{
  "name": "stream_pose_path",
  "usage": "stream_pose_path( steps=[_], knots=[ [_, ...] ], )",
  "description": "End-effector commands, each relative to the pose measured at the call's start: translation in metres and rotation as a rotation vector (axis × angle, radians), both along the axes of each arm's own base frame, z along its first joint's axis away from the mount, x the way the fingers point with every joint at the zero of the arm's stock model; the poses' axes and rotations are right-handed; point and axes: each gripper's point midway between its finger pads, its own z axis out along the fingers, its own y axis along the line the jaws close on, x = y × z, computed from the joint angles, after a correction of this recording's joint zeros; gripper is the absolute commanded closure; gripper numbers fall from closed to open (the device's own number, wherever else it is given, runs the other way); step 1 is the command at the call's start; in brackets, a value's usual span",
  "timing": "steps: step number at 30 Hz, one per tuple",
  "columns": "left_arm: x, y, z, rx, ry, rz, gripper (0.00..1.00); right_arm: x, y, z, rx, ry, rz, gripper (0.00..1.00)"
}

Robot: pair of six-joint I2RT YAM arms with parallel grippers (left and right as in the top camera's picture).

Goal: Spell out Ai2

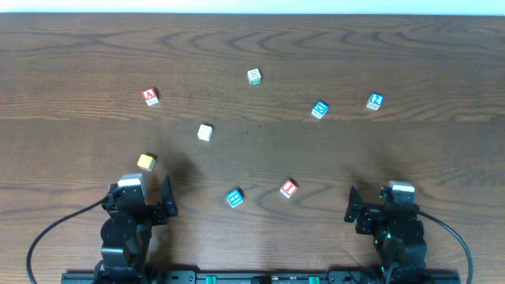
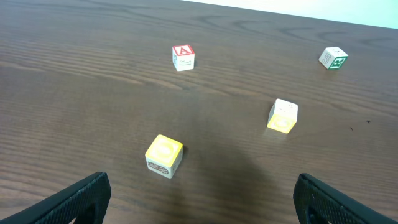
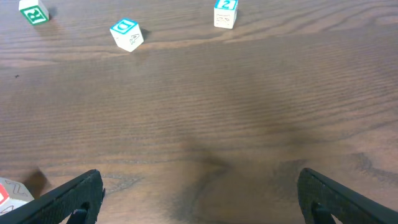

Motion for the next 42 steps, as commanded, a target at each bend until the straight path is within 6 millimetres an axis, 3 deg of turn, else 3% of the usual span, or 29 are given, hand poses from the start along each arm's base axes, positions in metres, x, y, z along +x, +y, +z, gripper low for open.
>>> stream_pose_path(
  steps=[1,25,34,40,42],
  knots=[
    [0.0,0.002,-0.008,0.011,0.014,0.008,0.05,0.0,-0.001,0.0,0.012,-0.005,-0.013,0.01],
    [0.0,0.002,-0.008,0.011,0.014,0.009,0.05,0.002,0.0,0.004,0.02,-0.024,-0.008,0.01],
    [0.0,0.002,-0.008,0.011,0.014,0.008,0.05,0.004,0.032,0.01,0.115,-0.04,0.154,0.01],
    [0.0,0.002,-0.008,0.011,0.014,0.008,0.05,-0.005,0.078,0.024,0.256,-0.062,0.391,0.01],
    [0.0,0.002,-0.008,0.011,0.014,0.008,0.05,-0.009,0.094,0.034,0.406,-0.058,0.43,0.01]
  ],
)
